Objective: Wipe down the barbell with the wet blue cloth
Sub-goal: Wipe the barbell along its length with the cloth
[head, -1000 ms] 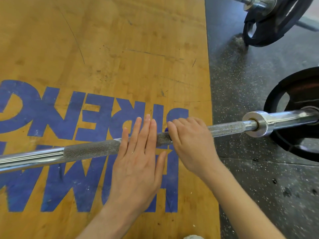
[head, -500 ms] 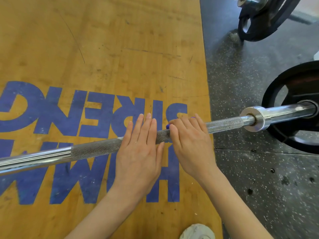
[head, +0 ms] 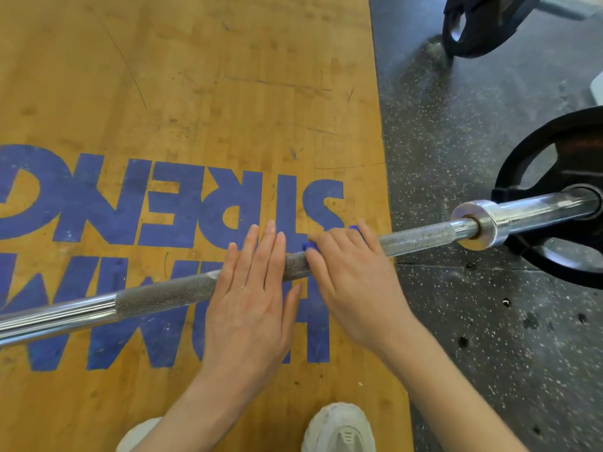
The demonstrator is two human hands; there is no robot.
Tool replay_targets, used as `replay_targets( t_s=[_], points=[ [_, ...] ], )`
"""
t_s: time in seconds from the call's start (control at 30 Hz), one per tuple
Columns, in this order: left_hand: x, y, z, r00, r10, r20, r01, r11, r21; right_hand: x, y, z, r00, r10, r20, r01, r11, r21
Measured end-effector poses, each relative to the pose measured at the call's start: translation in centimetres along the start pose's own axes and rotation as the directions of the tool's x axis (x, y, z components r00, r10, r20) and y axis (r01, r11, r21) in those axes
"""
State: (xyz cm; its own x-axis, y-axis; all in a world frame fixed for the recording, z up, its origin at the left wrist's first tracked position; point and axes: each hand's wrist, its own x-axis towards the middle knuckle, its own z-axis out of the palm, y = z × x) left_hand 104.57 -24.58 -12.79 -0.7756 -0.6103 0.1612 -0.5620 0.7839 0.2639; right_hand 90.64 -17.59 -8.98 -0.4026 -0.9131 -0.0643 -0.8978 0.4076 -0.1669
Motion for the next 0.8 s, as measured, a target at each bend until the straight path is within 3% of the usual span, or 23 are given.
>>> replay_targets(
  t_s=[0.07, 0.23, 0.3, 0.4, 0.57, 0.73, 0.8],
  points=[
    [-0.5, 0.2, 0.0, 1.0, 0.004, 0.011, -0.004, 1.0, 0.003, -2.6, -0.2, 0.6, 0.996, 0.043, -0.083, -0.036, 0.996, 0.085],
    [-1.6, 0.6, 0.0, 0.999, 0.012, 0.034, -0.012, 1.0, 0.021, 0.4, 0.6, 0.8, 0.997, -0.068, -0.035, 0.066, 0.996, -0.058],
    [-2.0, 0.7, 0.0, 0.999, 0.018, 0.042, -0.019, 0.999, 0.028, -1.7, 0.5, 0.9, 0.999, -0.041, -0.008, 0.041, 0.999, 0.002],
    [-2.6, 1.0, -0.3, 0.998, 0.019, 0.062, -0.021, 0.999, 0.043, -4.9, 0.0, 0.4, 0.997, -0.016, -0.081, 0.022, 0.997, 0.069],
    [-3.5, 1.5, -0.5, 0.996, 0.025, 0.091, -0.029, 0.999, 0.045, -1.3, 0.6, 0.6, 0.997, -0.081, 0.002, 0.081, 0.996, -0.041],
    [-4.5, 1.9, -1.2, 0.992, 0.042, 0.119, -0.044, 0.999, 0.014, -6.7, 0.1, 0.5, 0.998, -0.031, -0.048, 0.035, 0.997, 0.068],
    [-4.6, 2.0, -1.4, 0.991, 0.056, 0.123, -0.06, 0.998, 0.022, -5.1, 0.1, 0.4, 0.999, -0.048, 0.021, 0.046, 0.996, 0.073]
  ],
)
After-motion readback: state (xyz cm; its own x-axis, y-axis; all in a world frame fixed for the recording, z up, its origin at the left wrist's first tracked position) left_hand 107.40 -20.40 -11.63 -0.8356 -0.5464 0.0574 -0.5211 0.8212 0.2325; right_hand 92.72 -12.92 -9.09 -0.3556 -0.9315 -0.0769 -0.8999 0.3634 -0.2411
